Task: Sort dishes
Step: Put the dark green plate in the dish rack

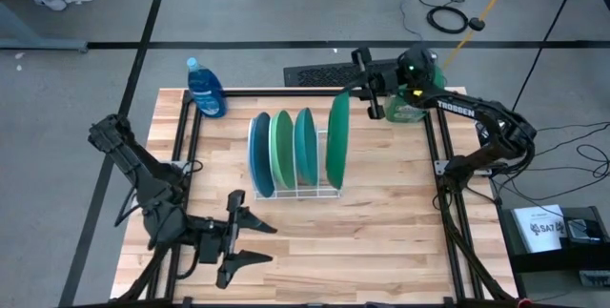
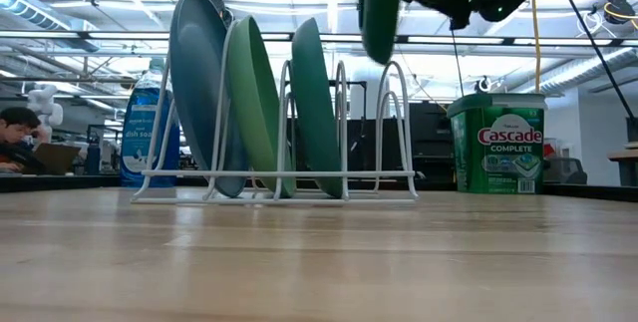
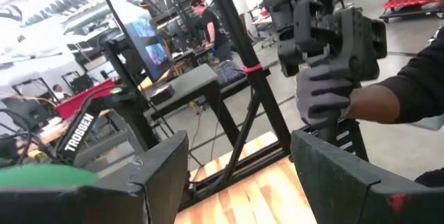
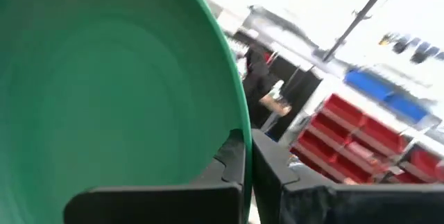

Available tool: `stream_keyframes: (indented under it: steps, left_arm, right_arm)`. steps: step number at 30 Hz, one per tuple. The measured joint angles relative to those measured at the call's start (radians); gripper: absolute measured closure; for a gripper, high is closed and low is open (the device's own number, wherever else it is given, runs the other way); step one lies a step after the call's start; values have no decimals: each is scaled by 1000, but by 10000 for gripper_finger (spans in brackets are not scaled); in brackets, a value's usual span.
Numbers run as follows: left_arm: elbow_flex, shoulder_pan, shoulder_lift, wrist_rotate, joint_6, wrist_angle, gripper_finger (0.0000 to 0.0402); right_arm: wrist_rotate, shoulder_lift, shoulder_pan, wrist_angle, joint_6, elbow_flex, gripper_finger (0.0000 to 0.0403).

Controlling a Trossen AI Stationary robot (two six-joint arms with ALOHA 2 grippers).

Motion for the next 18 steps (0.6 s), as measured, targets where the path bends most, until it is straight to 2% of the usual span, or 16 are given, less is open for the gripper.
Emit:
stream_keyframes:
  steps: [7,18]
  left_arm:
    - [0,29,0,39,-30,-22,149]
    - [0,30,0,42,-31,-28,149]
  right_arm:
    - [-10,81,-6,-8,-4,0,402]
    - [-38,209,-5,-10,47,0,394]
